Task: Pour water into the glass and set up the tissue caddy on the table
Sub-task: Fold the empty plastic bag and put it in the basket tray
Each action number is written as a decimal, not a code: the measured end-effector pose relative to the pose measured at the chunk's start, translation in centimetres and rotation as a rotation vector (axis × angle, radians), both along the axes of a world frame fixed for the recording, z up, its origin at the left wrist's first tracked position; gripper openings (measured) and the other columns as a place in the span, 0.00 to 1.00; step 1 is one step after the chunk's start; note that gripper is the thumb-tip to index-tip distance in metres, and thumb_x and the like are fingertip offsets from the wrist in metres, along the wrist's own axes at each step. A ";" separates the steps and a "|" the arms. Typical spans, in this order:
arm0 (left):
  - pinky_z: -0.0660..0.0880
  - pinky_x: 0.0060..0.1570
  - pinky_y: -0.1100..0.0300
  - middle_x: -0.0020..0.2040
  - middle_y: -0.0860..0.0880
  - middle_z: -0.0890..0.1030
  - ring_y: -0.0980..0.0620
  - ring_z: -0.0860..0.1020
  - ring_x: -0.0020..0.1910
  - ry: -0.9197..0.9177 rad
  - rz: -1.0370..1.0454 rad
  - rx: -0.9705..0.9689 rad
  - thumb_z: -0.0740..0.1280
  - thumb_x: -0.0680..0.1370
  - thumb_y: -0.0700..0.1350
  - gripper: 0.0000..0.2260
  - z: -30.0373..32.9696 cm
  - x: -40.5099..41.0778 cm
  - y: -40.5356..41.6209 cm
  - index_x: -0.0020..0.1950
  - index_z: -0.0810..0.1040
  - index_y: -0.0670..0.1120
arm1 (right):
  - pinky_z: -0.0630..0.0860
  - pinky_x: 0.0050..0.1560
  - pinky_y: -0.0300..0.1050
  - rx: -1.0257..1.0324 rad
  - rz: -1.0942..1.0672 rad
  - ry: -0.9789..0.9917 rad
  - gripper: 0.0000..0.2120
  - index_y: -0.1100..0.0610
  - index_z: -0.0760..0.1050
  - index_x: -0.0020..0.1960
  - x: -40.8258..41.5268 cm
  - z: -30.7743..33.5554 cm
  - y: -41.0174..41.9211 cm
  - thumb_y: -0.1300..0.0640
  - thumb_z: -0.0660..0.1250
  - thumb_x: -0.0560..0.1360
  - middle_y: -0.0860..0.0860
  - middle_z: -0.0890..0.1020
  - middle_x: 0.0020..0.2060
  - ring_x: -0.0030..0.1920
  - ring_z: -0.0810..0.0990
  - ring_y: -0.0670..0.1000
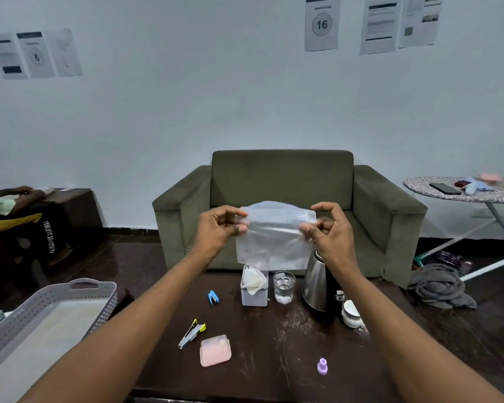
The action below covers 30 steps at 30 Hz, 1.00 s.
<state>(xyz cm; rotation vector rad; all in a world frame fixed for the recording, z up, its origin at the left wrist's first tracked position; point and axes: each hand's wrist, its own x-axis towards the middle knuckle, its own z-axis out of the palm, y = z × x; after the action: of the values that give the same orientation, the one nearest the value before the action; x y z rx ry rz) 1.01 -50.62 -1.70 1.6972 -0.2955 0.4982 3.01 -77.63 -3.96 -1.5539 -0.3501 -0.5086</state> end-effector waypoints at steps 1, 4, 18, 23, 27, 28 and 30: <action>0.84 0.46 0.67 0.41 0.50 0.88 0.59 0.87 0.42 -0.024 0.007 -0.009 0.77 0.70 0.25 0.17 0.2 0.1 0.2 0.50 0.87 0.45 | 0.81 0.39 0.42 -0.012 0.001 -0.014 0.16 0.46 0.79 0.55 -0.1 0.0 0.0 0.63 0.78 0.74 0.54 0.86 0.36 0.37 0.84 0.49; 0.82 0.51 0.69 0.43 0.50 0.86 0.61 0.84 0.43 -0.056 0.015 0.094 0.76 0.73 0.28 0.19 0.3 0.2 0.5 0.59 0.87 0.45 | 0.82 0.44 0.46 -0.041 0.063 0.023 0.11 0.52 0.85 0.55 -0.1 -0.2 0.0 0.63 0.78 0.74 0.49 0.87 0.40 0.41 0.83 0.47; 0.79 0.44 0.52 0.43 0.45 0.86 0.53 0.81 0.41 0.072 0.268 0.071 0.72 0.81 0.44 0.07 -1.0 0.5 -0.7 0.50 0.82 0.40 | 0.82 0.33 0.47 -0.103 0.166 0.367 0.05 0.60 0.79 0.46 -0.4 -1.6 1.1 0.64 0.75 0.77 0.53 0.85 0.36 0.30 0.82 0.47; 0.79 0.29 0.63 0.52 0.41 0.88 0.48 0.84 0.43 0.451 0.098 -0.053 0.79 0.75 0.41 0.17 -2.5 0.3 -0.4 0.60 0.81 0.38 | 0.77 0.30 0.40 0.084 0.024 0.441 0.01 0.61 0.83 0.47 -0.6 -3.4 1.9 0.64 0.75 0.76 0.52 0.86 0.34 0.31 0.81 0.49; 0.76 0.29 0.62 0.48 0.35 0.85 0.46 0.82 0.39 0.460 0.191 -0.070 0.77 0.74 0.32 0.14 -4.5 -0.2 1.1 0.57 0.82 0.31 | 0.83 0.44 0.51 0.131 0.219 0.630 0.08 0.62 0.81 0.55 -1.4 -6.1 4.3 0.67 0.73 0.76 0.58 0.88 0.45 0.39 0.85 0.55; 0.74 0.26 0.63 0.45 0.37 0.84 0.49 0.81 0.34 0.474 0.220 -0.054 0.77 0.74 0.33 0.12 -4.8 -0.5 2.1 0.55 0.83 0.33 | 0.83 0.42 0.50 0.123 0.250 0.664 0.10 0.63 0.81 0.56 -1.6 -7.0 5.7 0.68 0.73 0.76 0.58 0.87 0.43 0.37 0.85 0.54; 0.73 0.29 0.63 0.42 0.40 0.82 0.52 0.78 0.31 0.500 0.285 -0.009 0.78 0.74 0.34 0.08 -5.1 -1.2 5.1 0.52 0.84 0.36 | 0.80 0.33 0.44 0.093 0.271 0.680 0.10 0.64 0.80 0.54 -1.9 -8.7 9.8 0.71 0.73 0.74 0.58 0.86 0.40 0.33 0.83 0.52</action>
<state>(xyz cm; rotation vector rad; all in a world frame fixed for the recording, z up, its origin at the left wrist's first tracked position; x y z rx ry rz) -0.15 -45.49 -6.84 1.8010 0.3132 0.2644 1.11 -67.83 -12.62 -1.4642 -0.0064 0.2203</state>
